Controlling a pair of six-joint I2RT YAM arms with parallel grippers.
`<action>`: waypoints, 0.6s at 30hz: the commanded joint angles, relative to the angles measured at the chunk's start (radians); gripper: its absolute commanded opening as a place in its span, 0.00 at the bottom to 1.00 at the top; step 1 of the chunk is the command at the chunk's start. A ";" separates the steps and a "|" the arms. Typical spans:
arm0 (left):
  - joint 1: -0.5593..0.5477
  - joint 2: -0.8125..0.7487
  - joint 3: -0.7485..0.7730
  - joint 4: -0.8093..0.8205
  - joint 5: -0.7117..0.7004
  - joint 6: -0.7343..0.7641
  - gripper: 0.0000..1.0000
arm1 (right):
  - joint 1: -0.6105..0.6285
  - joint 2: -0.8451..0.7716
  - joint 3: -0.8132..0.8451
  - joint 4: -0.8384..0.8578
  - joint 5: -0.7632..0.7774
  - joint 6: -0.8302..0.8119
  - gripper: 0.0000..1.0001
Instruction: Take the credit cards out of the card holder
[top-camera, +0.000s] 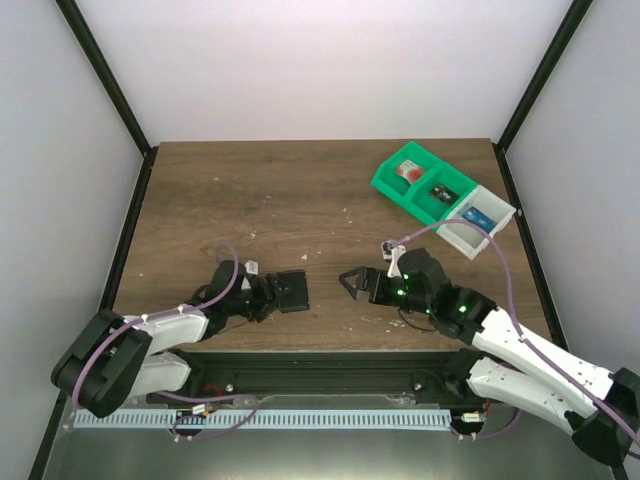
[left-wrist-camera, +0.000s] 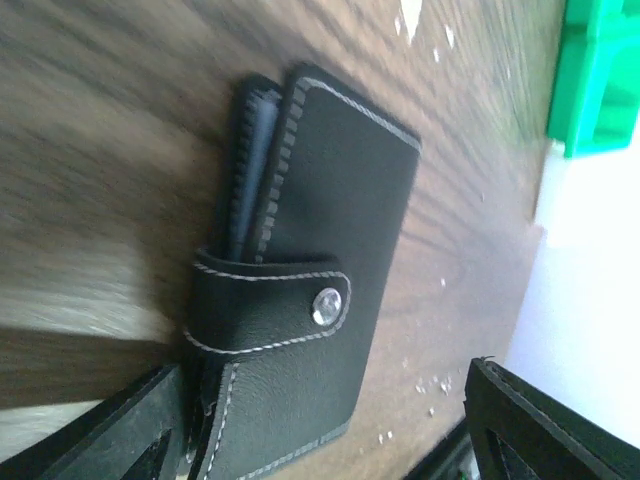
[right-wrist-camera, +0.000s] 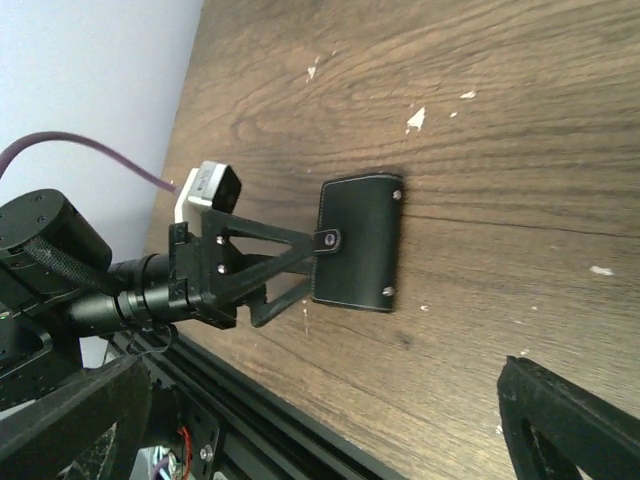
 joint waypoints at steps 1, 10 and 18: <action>-0.071 0.040 0.005 0.081 0.049 -0.061 0.77 | 0.011 0.066 -0.024 0.147 -0.092 0.040 0.94; 0.000 0.010 -0.032 0.053 0.090 -0.019 0.64 | 0.011 0.349 0.017 0.340 -0.118 -0.002 0.55; 0.049 0.035 -0.054 0.059 0.129 0.075 0.55 | 0.011 0.596 0.055 0.463 -0.129 -0.086 0.37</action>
